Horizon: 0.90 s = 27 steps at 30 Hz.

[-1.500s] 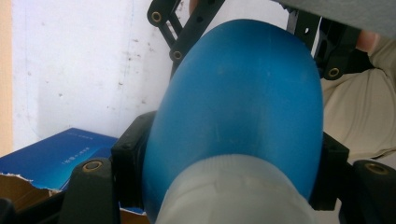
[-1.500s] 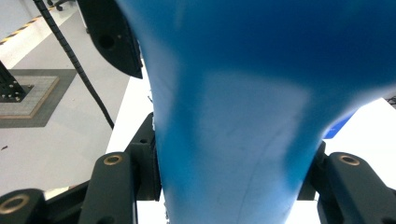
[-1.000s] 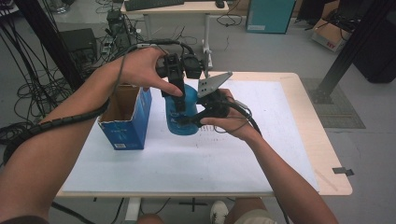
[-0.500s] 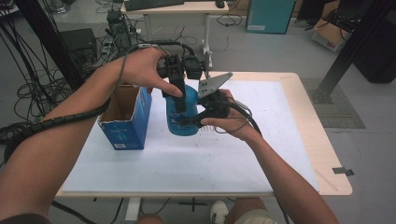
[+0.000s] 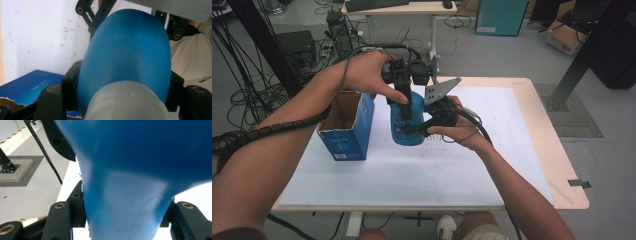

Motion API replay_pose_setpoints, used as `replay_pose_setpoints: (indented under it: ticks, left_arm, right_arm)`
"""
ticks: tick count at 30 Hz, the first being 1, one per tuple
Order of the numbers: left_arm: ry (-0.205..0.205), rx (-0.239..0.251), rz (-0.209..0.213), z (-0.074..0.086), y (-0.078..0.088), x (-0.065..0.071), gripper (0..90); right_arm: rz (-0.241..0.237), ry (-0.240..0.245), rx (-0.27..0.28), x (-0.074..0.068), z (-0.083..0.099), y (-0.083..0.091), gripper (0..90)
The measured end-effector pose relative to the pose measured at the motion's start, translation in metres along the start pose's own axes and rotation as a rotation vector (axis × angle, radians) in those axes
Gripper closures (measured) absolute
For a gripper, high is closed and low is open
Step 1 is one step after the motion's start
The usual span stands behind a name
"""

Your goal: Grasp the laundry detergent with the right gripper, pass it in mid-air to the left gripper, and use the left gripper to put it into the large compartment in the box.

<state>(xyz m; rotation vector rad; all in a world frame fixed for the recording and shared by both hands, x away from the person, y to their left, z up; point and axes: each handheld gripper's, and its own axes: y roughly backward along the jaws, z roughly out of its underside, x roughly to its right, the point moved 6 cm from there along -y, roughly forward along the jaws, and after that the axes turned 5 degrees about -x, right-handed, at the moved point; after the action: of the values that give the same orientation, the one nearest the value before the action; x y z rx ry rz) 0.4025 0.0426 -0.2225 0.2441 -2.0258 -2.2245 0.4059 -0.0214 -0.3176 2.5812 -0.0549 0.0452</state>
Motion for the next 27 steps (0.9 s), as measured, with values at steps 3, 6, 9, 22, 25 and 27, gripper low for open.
replay_pose_setpoints:
  ticks: [3, 6, 9, 22, 25, 27]
  left_arm:
    - [0.005, 0.0, -0.003, -0.0006, -0.0009, 0.0004, 35.3]
    - [-0.003, -0.012, -0.002, -0.0008, -0.0012, 0.0009, 35.4]
    - [-0.002, -0.011, 0.006, -0.001, -0.0019, 0.0011, 35.5]
    - [-0.003, -0.011, -0.002, -0.0023, -0.0014, 0.0016, 35.8]
    - [-0.002, -0.012, -0.007, -0.0024, -0.0014, 0.0016, 35.8]
    - [-0.002, -0.011, -0.002, -0.0025, -0.0013, 0.0019, 35.8]
  right_arm:
    - [-0.002, 0.007, 0.005, 0.0008, 0.0006, -0.0006, 42.6]
    - [-0.007, 0.005, 0.007, 0.0006, 0.0011, -0.0016, 42.5]
    - [-0.015, 0.003, 0.007, 0.0, 0.0017, -0.0025, 42.3]
    - [-0.013, 0.011, 0.011, 0.0011, 0.0023, -0.0016, 42.0]
    - [-0.012, 0.013, 0.011, 0.0012, 0.0023, -0.0016, 41.9]
    - [-0.011, 0.013, 0.012, 0.0015, 0.0023, -0.0017, 41.9]
